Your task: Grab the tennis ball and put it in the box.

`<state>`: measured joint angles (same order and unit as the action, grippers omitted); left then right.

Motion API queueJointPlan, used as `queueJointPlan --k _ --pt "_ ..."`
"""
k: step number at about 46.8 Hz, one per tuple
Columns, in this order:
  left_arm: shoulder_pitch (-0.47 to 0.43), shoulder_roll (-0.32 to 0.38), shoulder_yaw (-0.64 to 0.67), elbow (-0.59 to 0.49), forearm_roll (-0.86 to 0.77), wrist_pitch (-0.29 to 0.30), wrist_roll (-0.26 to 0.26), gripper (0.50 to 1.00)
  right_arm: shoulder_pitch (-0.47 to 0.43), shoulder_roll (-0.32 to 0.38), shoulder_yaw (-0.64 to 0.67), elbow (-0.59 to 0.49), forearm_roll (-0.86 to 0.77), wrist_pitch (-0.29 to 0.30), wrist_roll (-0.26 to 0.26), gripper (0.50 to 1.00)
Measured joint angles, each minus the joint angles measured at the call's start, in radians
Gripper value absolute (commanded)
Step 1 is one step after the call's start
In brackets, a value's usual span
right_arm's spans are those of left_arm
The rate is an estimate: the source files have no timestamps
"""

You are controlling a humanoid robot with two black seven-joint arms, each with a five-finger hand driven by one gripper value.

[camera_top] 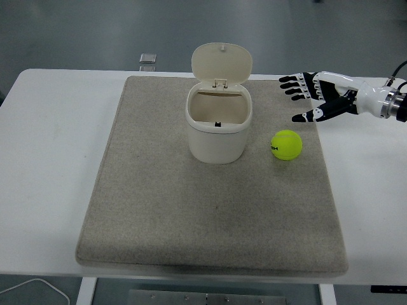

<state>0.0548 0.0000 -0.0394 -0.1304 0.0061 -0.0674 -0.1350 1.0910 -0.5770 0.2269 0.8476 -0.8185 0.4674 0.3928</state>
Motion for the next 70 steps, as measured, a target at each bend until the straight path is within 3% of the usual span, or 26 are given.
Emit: queueJointPlan --k 9,28,37,62,70 --pt "-0.001 0.0 0.0 0.0 0.0 0.0 0.0 0.992 0.003 -0.025 0.0 0.048 -0.164 -0.013 0.041 0.928" --pt "0.0 0.0 0.0 0.0 0.0 0.0 0.0 0.992 -0.003 -0.043 -0.033 0.14 -0.43 -0.184 0.091 0.924" --pt "-0.001 0.0 0.0 0.0 0.0 0.0 0.0 0.992 -0.008 -0.038 -0.082 0.141 -0.464 -0.247 0.092 0.924" --pt "-0.001 0.0 0.0 0.0 0.0 0.0 0.0 0.992 -0.051 -0.005 -0.126 0.125 -0.493 -0.355 0.092 0.909" --pt "0.0 0.0 0.0 0.0 0.0 0.0 0.0 0.992 -0.052 0.009 -0.127 0.11 -0.504 -0.37 0.091 0.873"
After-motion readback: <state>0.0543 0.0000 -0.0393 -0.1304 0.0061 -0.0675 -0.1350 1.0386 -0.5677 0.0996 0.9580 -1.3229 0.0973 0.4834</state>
